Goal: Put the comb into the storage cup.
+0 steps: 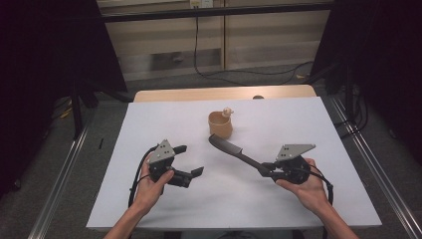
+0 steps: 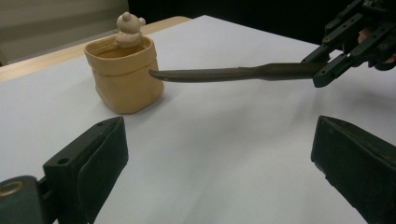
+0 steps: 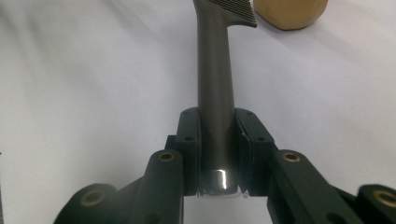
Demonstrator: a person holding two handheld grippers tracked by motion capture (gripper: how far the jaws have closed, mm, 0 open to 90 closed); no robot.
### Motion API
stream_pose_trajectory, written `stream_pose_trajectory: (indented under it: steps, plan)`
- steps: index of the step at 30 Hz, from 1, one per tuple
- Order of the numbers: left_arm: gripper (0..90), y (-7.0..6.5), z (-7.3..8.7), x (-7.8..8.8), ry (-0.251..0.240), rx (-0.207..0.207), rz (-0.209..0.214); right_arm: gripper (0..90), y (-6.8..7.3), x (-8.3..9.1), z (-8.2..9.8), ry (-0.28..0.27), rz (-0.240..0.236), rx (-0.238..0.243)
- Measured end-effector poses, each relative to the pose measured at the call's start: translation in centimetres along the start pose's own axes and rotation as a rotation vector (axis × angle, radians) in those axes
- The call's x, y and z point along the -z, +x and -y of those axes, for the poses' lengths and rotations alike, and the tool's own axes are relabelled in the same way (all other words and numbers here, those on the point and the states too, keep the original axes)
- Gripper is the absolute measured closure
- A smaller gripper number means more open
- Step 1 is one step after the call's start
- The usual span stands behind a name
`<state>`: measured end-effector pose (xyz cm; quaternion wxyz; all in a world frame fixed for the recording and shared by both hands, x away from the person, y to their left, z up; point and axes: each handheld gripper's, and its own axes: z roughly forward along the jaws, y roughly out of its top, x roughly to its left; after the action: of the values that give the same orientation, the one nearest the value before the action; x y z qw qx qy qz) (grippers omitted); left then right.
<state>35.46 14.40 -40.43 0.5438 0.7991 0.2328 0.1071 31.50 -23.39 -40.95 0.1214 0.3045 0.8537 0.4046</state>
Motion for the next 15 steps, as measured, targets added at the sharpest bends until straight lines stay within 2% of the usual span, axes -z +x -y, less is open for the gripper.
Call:
stream_pose_trajectory:
  steps: [2, 7, 12, 15]
  plan:
    - [4.2, -0.3, 0.2, 0.0, -0.017, -0.008, 0.004, 73.1, 0.1, 0.0, 0.1, -0.012, 0.014, 0.014]
    - [4.1, -0.9, 0.6, 0.0, -0.015, -0.007, -0.008, 73.1, 0.4, 0.0, 0.1, -0.033, 0.013, 0.017]
    - [4.1, -1.3, 0.6, -0.2, -0.032, -0.024, -0.014, 73.1, 0.5, 0.0, 0.1, -0.077, -0.018, 0.011]
    - [3.9, -1.4, 0.6, -0.3, -0.031, -0.013, 0.011, 73.1, 0.6, 0.0, 0.1, -0.109, -0.036, 0.007]
